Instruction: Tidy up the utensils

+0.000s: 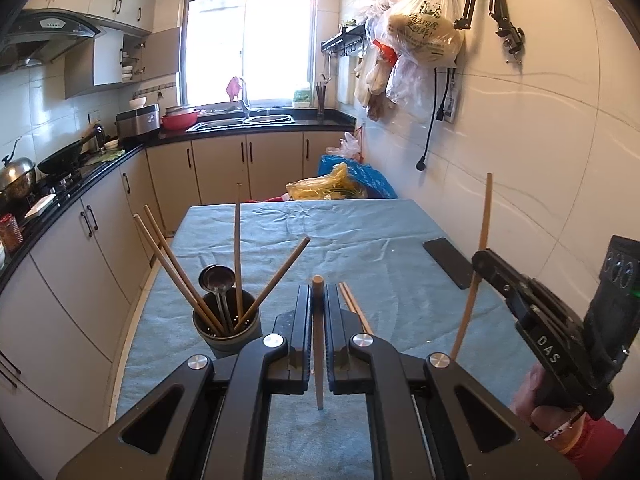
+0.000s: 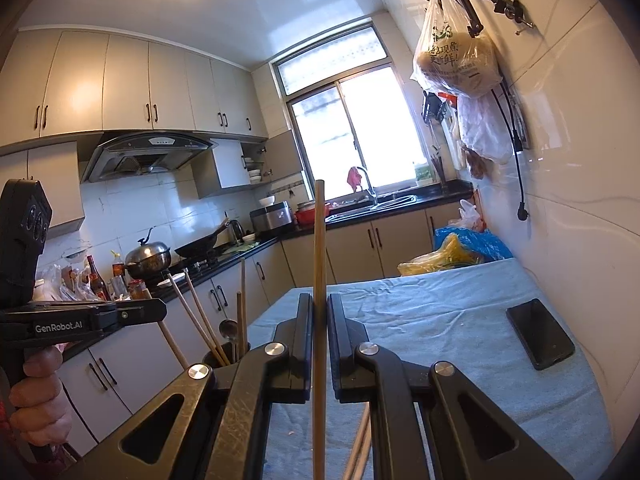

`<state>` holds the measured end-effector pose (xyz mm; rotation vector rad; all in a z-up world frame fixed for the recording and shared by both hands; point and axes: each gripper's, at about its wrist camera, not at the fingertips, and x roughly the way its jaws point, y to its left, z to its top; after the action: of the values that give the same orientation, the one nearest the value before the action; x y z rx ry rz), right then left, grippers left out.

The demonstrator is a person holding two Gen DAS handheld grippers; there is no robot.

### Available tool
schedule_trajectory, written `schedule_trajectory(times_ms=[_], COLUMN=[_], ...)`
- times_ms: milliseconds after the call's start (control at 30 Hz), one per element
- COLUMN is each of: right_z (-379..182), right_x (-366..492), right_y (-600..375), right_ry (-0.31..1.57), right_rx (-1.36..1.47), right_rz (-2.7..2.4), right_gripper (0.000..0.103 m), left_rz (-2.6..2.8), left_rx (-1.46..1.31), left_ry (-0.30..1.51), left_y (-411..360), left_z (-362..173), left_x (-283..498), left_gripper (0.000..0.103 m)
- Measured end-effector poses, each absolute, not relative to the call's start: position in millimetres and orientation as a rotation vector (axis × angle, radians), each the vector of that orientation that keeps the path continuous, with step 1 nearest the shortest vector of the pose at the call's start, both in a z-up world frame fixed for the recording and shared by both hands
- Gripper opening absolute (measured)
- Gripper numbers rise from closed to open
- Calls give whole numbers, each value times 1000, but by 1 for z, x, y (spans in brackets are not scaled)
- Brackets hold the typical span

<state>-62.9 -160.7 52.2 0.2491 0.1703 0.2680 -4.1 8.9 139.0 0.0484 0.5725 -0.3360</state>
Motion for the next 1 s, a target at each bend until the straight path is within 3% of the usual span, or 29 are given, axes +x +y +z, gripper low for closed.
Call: schedule_trajectory(times_ms=[633, 1000], right_z=[114, 152], right_x=[-36, 30], right_y=[-102, -37], right_ry=[108, 122], right_rx=[245, 263], right_rz=[435, 456], right_gripper=[7, 7], left_rz=[-266, -205], left_rx=[43, 0], left_ry=[430, 415], left_y=[63, 90], left_z=[224, 243], left_x=[-18, 36], left_gripper=[5, 5])
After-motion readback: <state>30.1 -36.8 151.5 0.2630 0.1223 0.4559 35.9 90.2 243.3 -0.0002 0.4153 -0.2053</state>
